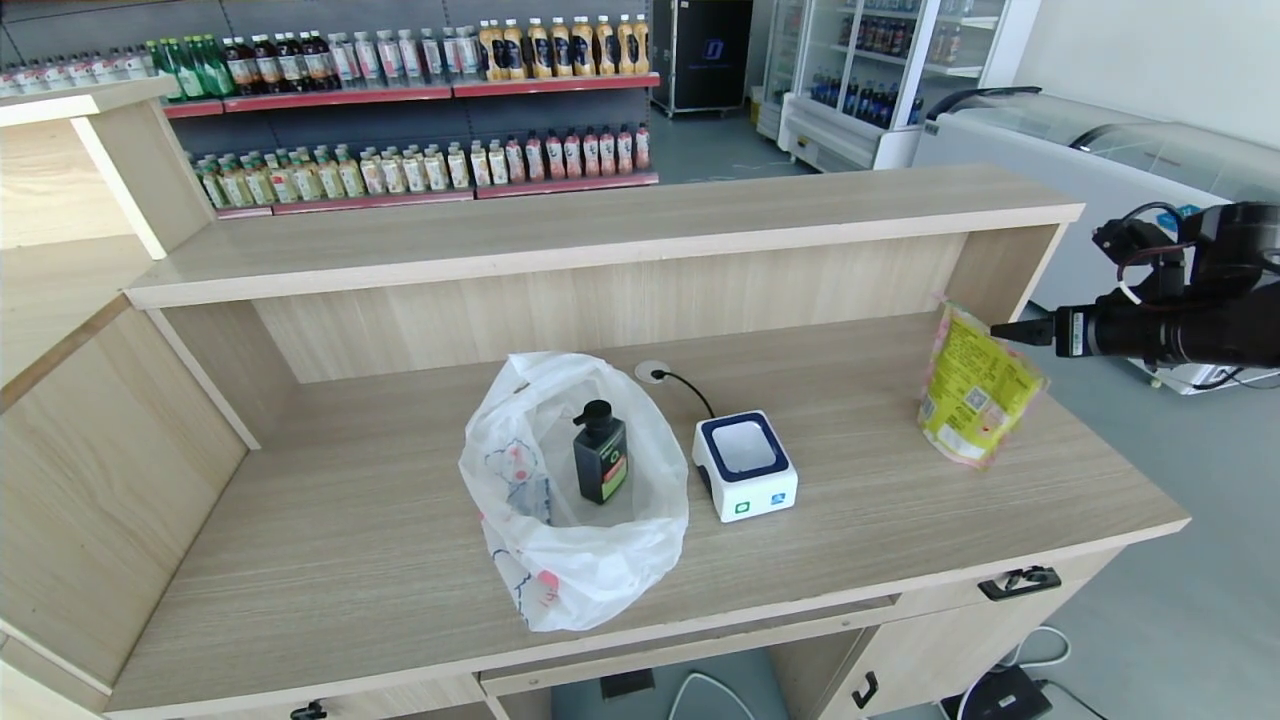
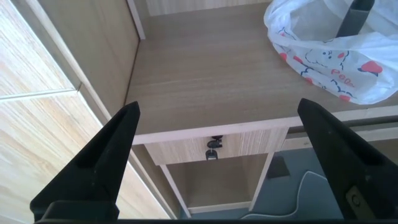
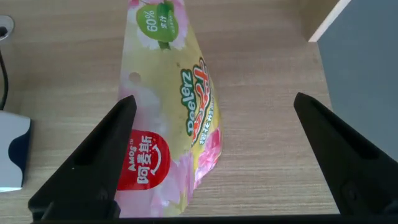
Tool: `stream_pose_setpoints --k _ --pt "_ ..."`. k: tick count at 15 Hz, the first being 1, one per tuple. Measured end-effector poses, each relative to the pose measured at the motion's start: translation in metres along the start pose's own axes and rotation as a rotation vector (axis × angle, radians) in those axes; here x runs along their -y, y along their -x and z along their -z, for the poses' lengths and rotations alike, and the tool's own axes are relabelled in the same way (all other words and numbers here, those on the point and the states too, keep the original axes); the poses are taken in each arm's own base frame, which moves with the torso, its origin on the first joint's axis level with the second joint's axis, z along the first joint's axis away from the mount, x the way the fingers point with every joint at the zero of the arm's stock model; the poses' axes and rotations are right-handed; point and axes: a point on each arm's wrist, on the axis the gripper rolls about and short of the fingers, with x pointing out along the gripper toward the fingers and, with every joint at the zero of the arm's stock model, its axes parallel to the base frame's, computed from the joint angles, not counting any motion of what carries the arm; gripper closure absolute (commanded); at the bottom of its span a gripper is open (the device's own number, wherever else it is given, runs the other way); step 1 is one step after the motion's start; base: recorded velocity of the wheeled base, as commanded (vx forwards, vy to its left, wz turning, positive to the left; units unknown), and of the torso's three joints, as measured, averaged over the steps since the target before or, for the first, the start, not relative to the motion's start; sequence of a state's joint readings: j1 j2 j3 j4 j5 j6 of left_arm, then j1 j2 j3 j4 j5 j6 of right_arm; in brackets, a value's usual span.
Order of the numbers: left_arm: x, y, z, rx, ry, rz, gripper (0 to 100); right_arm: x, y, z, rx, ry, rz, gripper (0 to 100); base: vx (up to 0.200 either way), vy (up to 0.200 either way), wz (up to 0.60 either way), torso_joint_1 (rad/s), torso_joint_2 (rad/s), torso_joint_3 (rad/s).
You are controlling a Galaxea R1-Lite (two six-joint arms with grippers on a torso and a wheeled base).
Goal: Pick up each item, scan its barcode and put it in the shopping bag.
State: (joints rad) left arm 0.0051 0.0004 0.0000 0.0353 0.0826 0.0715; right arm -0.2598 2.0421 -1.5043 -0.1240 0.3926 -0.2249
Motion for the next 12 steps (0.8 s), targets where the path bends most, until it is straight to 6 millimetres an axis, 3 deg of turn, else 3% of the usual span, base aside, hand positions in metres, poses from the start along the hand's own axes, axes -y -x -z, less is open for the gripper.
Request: stream_pose_setpoints --k 5,12 --pt "0.0 0.0 0.0 0.0 0.0 0.0 0 -0.015 -0.026 0.017 -0.053 -0.005 -0.06 0 0.0 0.0 0.0 0.0 0.0 0.0" --pt "0.0 0.0 0.0 0.001 0.0 0.001 0 -0.019 -0.057 0.04 -0.061 0.0 -0.082 0 0.0 0.0 0.0 0.0 0.0 0.0"
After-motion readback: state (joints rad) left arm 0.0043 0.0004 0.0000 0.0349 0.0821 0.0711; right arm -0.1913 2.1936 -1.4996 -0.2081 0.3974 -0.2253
